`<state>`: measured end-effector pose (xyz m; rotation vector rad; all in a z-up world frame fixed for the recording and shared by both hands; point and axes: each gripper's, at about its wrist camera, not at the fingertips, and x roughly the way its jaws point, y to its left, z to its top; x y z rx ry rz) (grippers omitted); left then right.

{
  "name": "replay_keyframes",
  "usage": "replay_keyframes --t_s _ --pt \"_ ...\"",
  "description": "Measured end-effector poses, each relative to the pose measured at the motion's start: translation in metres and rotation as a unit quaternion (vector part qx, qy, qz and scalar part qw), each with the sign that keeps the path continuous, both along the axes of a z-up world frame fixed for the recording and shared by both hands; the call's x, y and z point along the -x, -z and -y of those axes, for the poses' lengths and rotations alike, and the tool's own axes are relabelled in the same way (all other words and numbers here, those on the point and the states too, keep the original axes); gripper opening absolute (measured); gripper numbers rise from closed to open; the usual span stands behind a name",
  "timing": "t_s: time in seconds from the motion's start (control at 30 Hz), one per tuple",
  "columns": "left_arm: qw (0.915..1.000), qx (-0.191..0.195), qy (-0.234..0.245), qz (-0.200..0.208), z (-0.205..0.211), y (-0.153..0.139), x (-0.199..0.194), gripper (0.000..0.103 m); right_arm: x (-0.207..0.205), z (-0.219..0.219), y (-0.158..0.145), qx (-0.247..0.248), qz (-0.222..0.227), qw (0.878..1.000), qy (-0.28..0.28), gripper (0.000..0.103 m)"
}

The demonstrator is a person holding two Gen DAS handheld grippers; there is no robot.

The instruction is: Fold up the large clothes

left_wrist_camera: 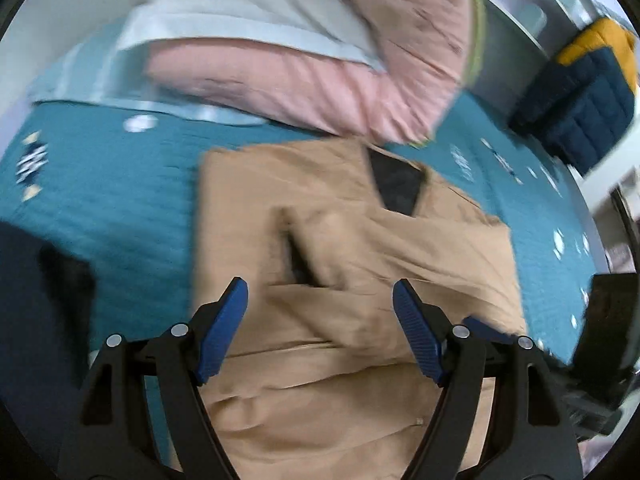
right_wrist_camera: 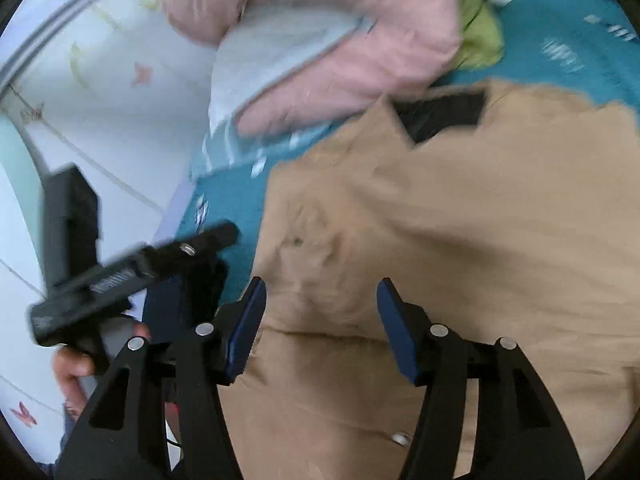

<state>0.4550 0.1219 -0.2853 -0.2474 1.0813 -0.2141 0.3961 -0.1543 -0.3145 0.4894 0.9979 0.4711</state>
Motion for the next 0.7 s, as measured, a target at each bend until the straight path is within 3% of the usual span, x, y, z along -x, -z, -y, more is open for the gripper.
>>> replay_keyframes --t_s 0.03,0.13,0.23,0.3,0.43,0.53,0.6,0.7 --pt "0.9998 -0.004 0.016 -0.008 0.011 0.005 -0.004 0.077 0.0 0.018 -0.001 0.018 -0.001 0.999 0.033 0.055" --pt "0.9972 -0.018 0.05 -0.053 0.042 0.036 -0.019 0.077 -0.007 0.065 0.02 0.035 -0.041 0.994 0.098 0.039" --pt "0.99 -0.057 0.049 -0.119 0.053 0.079 -0.033 0.077 -0.014 0.093 0.063 0.034 -0.111 0.987 0.111 0.033" --pt "0.9903 -0.055 0.04 -0.121 0.055 0.088 -0.037 0.081 -0.016 0.094 0.08 0.034 -0.126 0.986 0.103 0.028" --pt "0.9916 -0.048 0.054 -0.108 0.057 0.073 -0.036 0.082 -0.016 0.095 0.065 0.02 -0.112 0.99 0.086 0.032" --pt "0.9963 -0.023 0.063 -0.054 0.042 0.039 -0.032 0.082 -0.021 0.103 0.033 0.016 -0.065 0.994 0.086 0.032" --pt "0.9983 -0.021 0.045 -0.032 0.024 0.024 -0.036 0.084 -0.033 0.116 0.021 0.03 -0.051 0.993 0.099 0.038" --pt "0.9985 -0.037 -0.002 -0.04 -0.004 0.02 -0.056 0.087 -0.061 0.144 0.022 0.068 -0.062 0.987 0.132 0.043"
